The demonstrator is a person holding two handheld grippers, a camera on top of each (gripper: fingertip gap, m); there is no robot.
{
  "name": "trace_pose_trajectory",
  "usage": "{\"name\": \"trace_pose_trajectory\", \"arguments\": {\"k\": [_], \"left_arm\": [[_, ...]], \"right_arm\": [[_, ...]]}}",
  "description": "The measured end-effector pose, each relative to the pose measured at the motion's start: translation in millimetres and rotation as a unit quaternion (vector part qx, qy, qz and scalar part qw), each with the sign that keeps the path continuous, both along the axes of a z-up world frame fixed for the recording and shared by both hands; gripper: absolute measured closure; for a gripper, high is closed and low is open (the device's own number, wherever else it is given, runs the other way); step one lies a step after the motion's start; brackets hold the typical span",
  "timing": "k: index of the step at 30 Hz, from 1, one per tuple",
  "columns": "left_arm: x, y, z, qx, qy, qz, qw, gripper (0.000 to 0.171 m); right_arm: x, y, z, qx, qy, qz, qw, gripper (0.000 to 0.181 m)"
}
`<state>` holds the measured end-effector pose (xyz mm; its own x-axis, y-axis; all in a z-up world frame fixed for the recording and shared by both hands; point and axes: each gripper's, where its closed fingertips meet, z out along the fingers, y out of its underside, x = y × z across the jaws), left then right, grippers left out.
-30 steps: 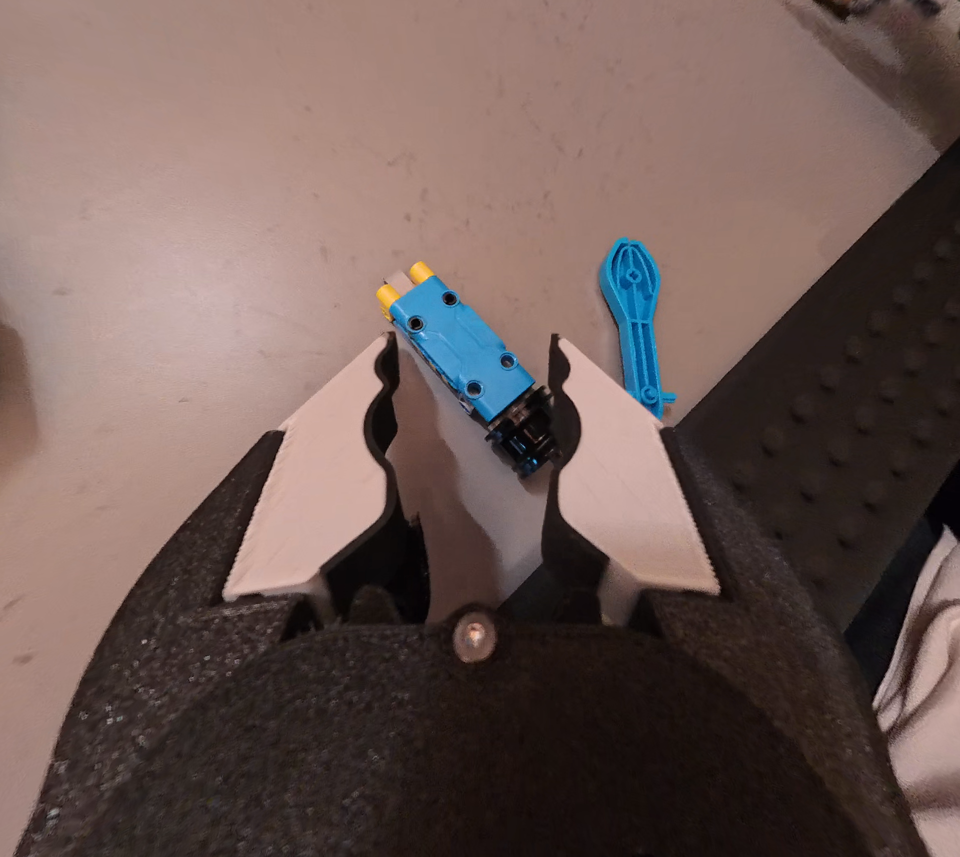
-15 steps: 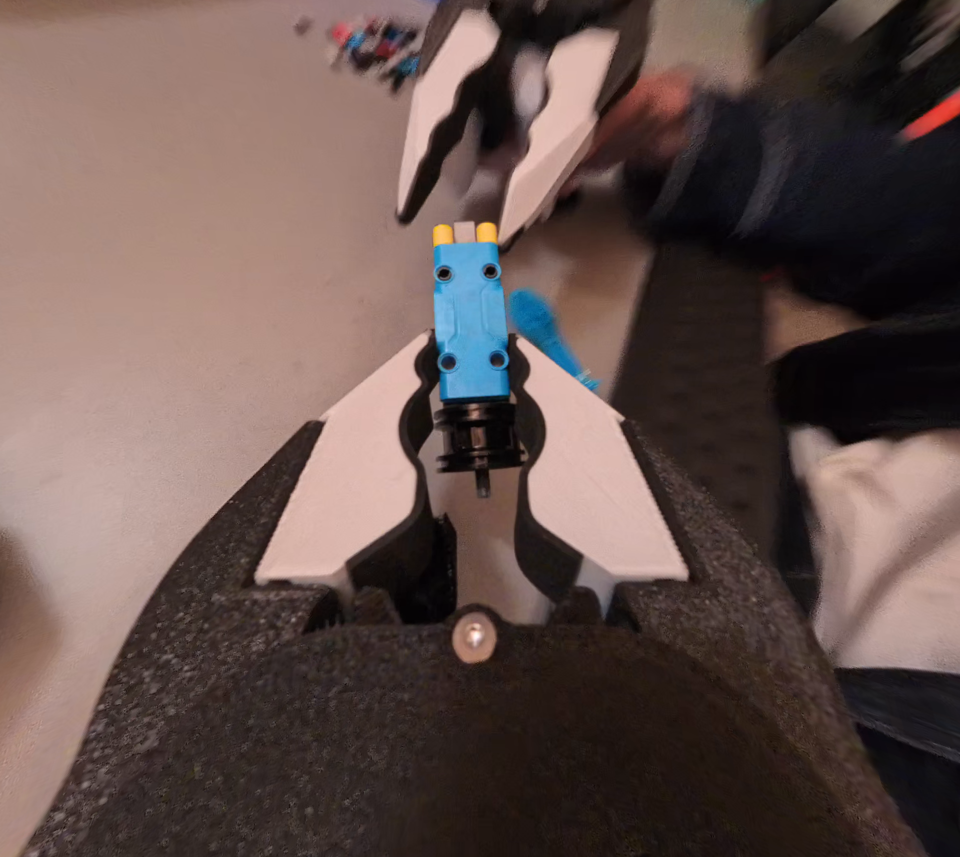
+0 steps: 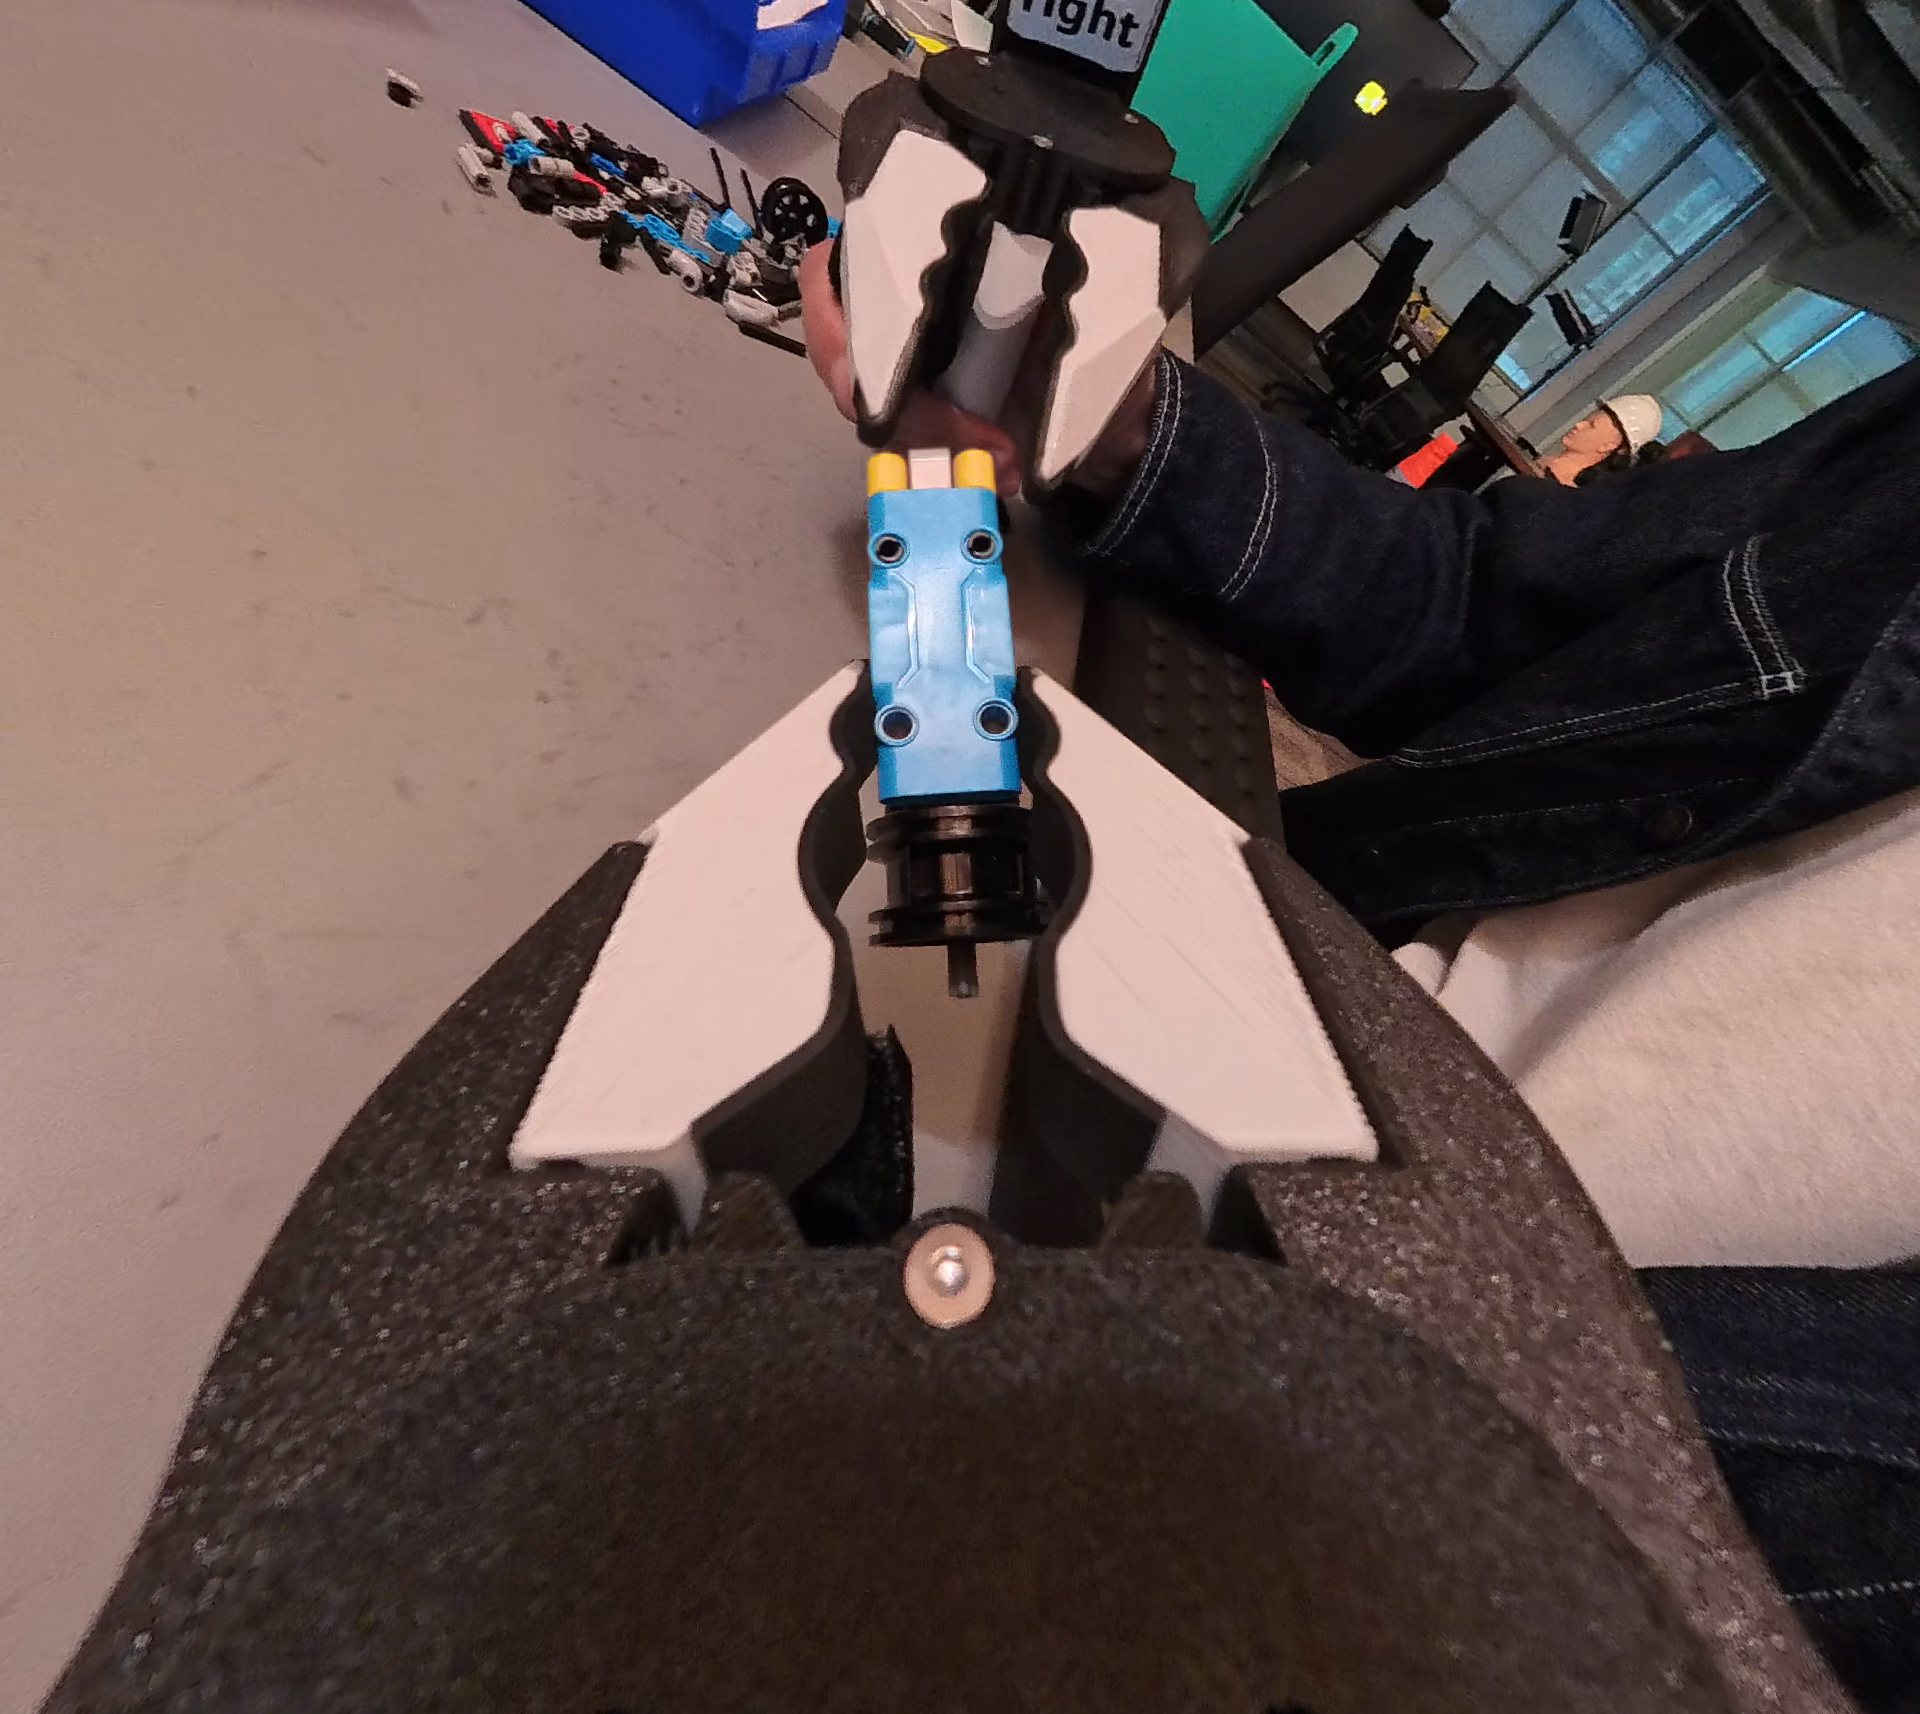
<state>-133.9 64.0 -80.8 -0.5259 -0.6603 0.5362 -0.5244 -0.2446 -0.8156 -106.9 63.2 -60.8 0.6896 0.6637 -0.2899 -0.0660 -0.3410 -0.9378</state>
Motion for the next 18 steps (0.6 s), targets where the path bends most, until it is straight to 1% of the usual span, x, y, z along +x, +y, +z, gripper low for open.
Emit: {"name": "trace_pose_trajectory", "arguments": {"k": [4,5,8,11,13,18], "left_arm": [[-1.9,-4.5,0.9,0.007,-0.007,-0.011,1.0,0.147],[-2.5,-5.4,1.9,0.008,-0.012,-0.013,1.0,0.147],[-3.4,-7.1,5.8,0.014,-0.028,-0.013,0.999,0.147],[-4.1,-7.6,13.3,0.032,-0.064,-0.006,0.997,0.147],[-7.6,-12.2,18.2,0.032,-0.083,-0.017,0.996,0.147],[-10.2,-16.7,21.2,0.039,-0.098,-0.025,0.994,0.147]], "right_arm": [[-6.3,-0.5,-1.9,-0.006,0.001,0.01,1.0,0.155],[-5.9,-1.1,-0.1,-0.001,0.001,0.01,1.0,0.159],[-6.7,-3.3,3.4,0.002,0.006,0.015,1.0,0.159],[-6.3,-6.0,5.5,0.005,0.008,0.018,1.0,0.156],[-5.9,-8.6,8.5,0.005,0.02,0.025,0.999,0.159],[-13.6,-16.2,16.7,0.007,0.051,0.057,0.997,0.165]]}}
